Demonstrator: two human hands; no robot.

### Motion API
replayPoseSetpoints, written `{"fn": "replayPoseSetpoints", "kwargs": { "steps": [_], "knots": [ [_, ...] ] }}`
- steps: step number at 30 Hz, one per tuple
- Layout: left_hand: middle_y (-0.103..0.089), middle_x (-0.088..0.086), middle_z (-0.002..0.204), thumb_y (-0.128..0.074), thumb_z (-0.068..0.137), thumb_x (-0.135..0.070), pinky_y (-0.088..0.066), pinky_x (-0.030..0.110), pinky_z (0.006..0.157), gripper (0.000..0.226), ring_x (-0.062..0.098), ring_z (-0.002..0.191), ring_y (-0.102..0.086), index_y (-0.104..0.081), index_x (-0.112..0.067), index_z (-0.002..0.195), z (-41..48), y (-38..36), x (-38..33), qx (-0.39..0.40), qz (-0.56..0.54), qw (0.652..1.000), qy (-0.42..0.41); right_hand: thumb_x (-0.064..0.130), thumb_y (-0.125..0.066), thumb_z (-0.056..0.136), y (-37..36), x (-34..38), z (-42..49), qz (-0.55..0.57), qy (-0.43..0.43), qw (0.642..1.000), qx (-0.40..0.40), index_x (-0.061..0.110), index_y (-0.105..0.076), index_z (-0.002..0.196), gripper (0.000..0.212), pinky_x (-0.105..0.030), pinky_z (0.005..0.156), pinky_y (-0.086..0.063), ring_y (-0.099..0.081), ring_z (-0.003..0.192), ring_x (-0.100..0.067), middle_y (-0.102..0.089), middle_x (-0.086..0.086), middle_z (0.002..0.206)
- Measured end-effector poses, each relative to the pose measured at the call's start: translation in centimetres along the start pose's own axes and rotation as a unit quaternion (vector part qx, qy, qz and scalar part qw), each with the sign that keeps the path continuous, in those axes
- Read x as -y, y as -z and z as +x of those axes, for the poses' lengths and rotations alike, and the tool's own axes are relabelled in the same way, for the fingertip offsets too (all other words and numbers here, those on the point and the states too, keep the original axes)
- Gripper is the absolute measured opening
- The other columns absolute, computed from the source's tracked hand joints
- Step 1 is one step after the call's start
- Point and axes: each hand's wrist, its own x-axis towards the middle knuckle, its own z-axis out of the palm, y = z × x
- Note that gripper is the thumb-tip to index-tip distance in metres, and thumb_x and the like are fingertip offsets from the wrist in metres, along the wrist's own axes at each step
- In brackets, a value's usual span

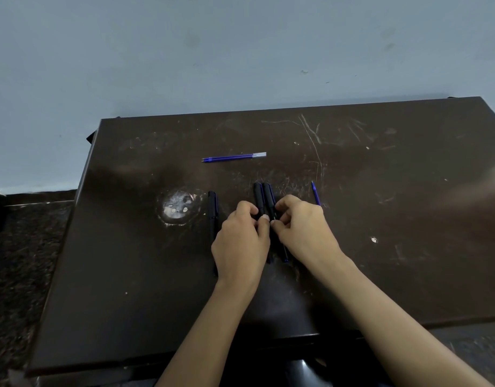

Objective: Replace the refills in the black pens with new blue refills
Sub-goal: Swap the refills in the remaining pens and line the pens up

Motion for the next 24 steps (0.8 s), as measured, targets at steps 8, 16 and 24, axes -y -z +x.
{"fn": "replayPoseSetpoints", "kwargs": {
  "steps": [8, 16, 24],
  "knots": [
    [-0.066, -0.007, 0.089, -0.056, 0.092, -0.033, -0.027, 0.012, 0.047, 0.02, 0.001, 0.064, -0.05, -0.057, -0.025, 0.11, 0.07, 0.01, 0.23, 0.014, 0.0, 1.0, -0.006, 0.016, -0.063, 0.085, -0.18, -0.01, 0.14, 0.003, 0.002, 1.0, -0.002, 0.013, -0.06, 0.112, 0.028, -0.025, 0.071, -0.049, -0.063, 0.085, -0.019, -0.067, -0.008, 0.098],
    [-0.066, -0.007, 0.092, -0.055, 0.092, -0.032, -0.038, 0.021, 0.054, 0.02, 0.007, 0.072, -0.059, -0.056, -0.025, 0.111, 0.08, 0.12, 0.17, 0.022, 0.006, 1.0, -0.013, 0.018, -0.065, 0.085, -0.25, -0.26, 0.27, 0.011, 0.005, 1.0, -0.007, 0.013, -0.06, 0.112, 0.028, -0.011, 0.057, -0.038, -0.058, 0.078, -0.012, -0.066, -0.006, 0.098],
    [-0.063, -0.01, 0.085, -0.054, 0.093, -0.031, -0.027, 0.013, 0.048, 0.013, 0.002, 0.065, -0.052, -0.056, -0.026, 0.105, 0.15, 0.87, 0.26, -0.015, -0.001, 1.0, -0.017, 0.023, -0.065, 0.085, 0.1, -0.37, 0.44, -0.001, 0.004, 1.0, -0.011, 0.015, -0.06, 0.112, 0.028, -0.008, 0.055, -0.037, -0.058, 0.074, -0.009, -0.067, -0.003, 0.094]
  ]
}}
